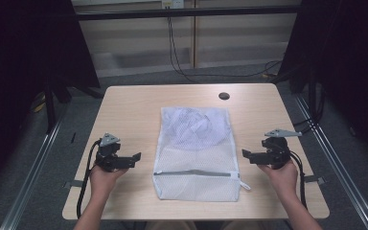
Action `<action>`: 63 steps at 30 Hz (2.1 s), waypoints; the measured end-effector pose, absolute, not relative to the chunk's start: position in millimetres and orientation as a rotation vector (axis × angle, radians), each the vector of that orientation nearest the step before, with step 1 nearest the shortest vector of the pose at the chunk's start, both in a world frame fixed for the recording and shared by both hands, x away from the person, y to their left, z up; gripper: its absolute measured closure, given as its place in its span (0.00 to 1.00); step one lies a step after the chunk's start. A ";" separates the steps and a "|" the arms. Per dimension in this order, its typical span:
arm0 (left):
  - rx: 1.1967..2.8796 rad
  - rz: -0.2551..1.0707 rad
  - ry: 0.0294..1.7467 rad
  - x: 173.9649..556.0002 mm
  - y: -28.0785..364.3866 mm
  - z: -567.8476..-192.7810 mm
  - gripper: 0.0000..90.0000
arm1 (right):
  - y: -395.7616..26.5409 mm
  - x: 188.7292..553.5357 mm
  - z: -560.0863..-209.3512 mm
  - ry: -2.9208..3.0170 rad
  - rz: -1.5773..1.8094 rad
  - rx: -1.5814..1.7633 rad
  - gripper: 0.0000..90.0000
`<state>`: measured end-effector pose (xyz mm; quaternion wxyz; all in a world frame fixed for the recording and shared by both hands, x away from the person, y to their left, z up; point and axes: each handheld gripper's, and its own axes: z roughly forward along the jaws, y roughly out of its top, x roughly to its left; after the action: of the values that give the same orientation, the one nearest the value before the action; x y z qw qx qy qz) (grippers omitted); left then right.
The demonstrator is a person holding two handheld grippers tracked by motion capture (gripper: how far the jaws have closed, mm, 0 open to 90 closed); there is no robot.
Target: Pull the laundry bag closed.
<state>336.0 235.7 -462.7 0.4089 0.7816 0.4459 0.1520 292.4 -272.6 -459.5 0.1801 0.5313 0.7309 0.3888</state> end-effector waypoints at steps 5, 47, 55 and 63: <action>1.963 0.371 1.109 336.9 231.4 -458.9 0.06 | -268.1 289.7 -458.2 2.080 1.084 1.514 0.10; 1.983 0.278 1.048 333.0 232.4 -450.3 0.06 | -155.8 303.4 -443.2 2.272 1.132 1.410 0.11; 1.978 0.277 1.051 332.5 234.5 -449.0 0.06 | -139.8 306.4 -446.2 2.311 1.129 1.391 0.12; 1.982 0.274 1.053 332.4 235.4 -448.8 0.06 | -125.1 308.2 -448.2 2.342 1.139 1.378 0.14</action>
<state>332.4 235.4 -448.8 0.4261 0.7931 0.4212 0.1097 308.2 -125.1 -448.2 0.0972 0.4654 0.7911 0.3848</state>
